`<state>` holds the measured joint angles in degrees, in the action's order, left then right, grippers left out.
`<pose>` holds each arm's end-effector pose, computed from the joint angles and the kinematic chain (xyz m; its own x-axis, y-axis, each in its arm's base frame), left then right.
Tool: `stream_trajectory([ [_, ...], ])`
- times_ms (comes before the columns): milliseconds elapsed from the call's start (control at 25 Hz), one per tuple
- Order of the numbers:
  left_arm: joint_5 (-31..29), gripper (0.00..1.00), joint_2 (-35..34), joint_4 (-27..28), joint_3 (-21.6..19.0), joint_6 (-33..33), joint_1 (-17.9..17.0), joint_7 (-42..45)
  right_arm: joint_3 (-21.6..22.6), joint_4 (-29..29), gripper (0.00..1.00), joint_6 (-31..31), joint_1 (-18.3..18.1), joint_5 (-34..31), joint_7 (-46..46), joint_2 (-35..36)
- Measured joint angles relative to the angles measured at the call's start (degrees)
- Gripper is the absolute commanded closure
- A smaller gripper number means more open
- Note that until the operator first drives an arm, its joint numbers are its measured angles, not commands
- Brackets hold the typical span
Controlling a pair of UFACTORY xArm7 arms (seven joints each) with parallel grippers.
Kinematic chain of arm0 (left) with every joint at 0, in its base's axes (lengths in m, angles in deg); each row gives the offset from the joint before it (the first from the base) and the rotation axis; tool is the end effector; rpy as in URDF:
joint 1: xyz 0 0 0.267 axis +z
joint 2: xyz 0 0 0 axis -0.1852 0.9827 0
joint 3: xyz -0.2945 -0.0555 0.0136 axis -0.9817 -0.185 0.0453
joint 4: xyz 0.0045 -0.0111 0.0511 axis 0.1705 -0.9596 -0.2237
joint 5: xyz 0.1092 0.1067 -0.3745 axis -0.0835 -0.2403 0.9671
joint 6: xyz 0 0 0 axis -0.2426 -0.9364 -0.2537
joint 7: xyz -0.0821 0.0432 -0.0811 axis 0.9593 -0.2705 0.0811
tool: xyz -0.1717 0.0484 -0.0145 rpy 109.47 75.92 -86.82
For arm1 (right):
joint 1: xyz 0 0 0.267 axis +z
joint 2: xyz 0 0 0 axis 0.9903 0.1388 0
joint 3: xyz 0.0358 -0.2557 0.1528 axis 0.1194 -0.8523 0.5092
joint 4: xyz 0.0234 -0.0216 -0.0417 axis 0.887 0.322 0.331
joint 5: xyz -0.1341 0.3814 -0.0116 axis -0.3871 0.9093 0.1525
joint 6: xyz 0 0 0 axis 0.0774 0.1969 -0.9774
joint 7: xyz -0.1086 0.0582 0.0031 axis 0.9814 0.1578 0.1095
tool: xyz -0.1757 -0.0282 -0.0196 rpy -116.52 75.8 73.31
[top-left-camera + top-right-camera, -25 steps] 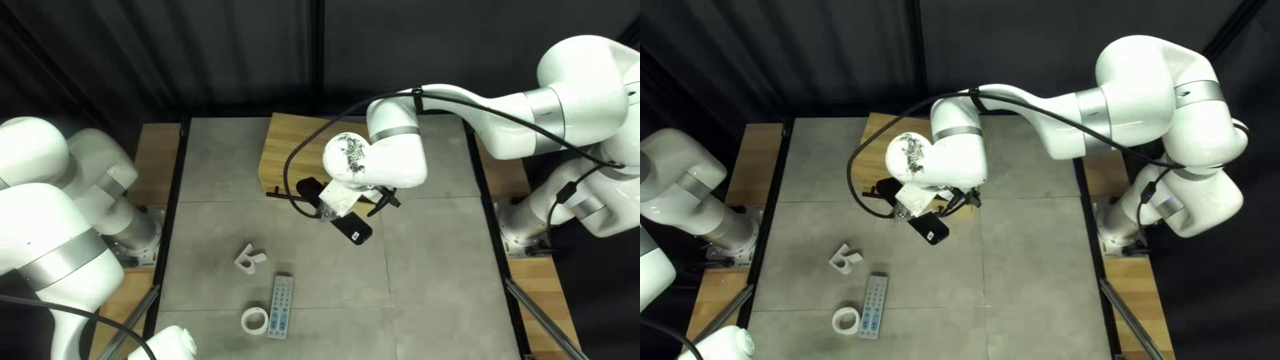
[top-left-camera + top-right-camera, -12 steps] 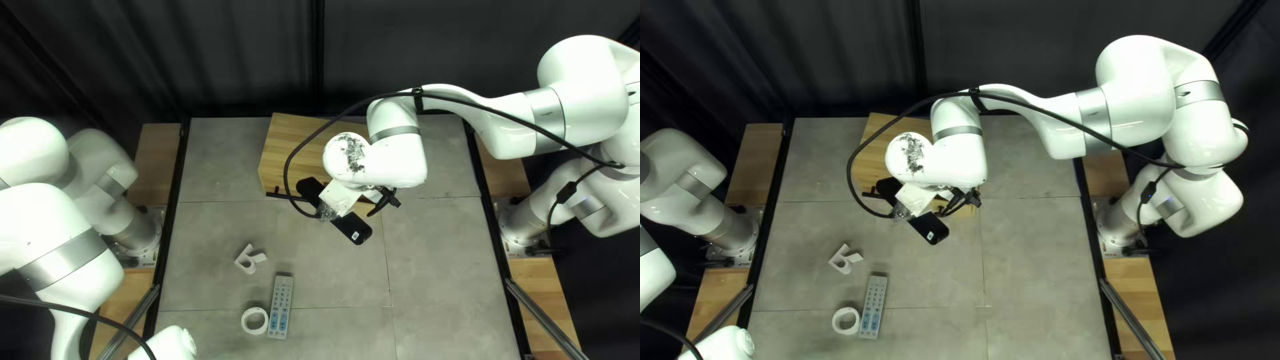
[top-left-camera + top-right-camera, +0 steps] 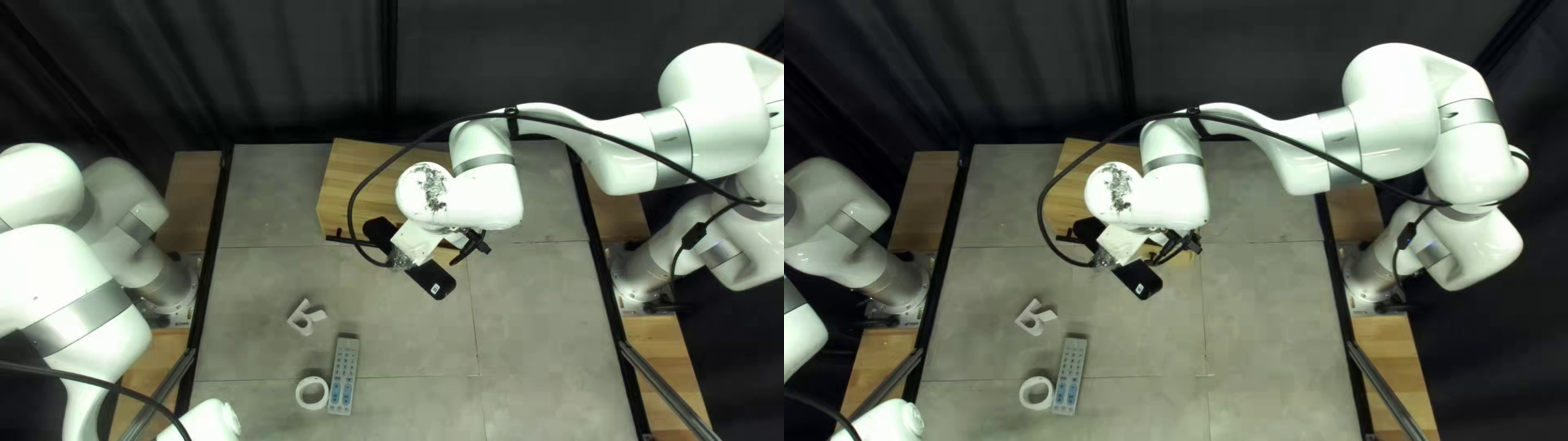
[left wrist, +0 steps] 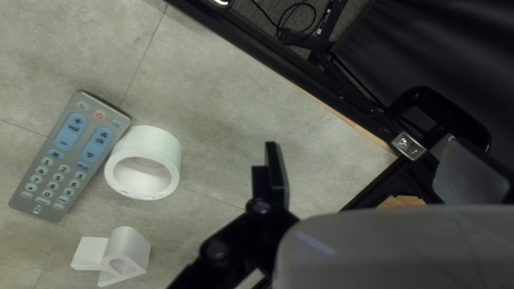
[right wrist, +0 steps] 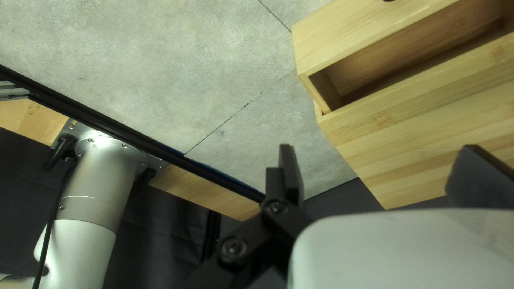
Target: Open drawers and place objects into drawer and close
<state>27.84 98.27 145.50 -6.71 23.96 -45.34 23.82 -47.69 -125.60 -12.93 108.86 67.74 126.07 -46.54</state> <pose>0.2830 -0.4310 0.1071 0.5424 -0.8313 -0.1215 -0.8219 -0.5550 0.1281 0.5026 -0.0377 0.2253 0.6839 0.5992 -0.4162 0.6668 -0.7449 0.0234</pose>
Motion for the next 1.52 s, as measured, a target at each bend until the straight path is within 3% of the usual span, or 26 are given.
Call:
stream_trajectory([
  [320, 0.00, 0.00, 0.00, 0.00, 0.00, 0.00, 0.00, 0.00, -1.86, 3.37, 0.00, -1.00, 1.53, -4.82, -23.55, -6.47],
  [720, 0.00, 0.00, 0.00, 0.00, 0.00, 0.00, 0.00, 0.00, -3.21, 10.07, 0.00, 7.35, 1.50, -2.36, -46.77, -8.21],
  [1120, 0.00, 0.00, 0.00, 0.00, 0.00, 0.00, 0.00, 0.00, -2.93, 15.26, 0.00, 13.47, 2.30, -3.76, -53.49, -9.51],
  [1520, 0.00, 0.00, 0.00, 0.00, 0.00, 0.00, 0.00, 0.00, -3.12, 18.08, 0.00, 17.95, 2.17, -6.40, -53.27, -9.20],
])
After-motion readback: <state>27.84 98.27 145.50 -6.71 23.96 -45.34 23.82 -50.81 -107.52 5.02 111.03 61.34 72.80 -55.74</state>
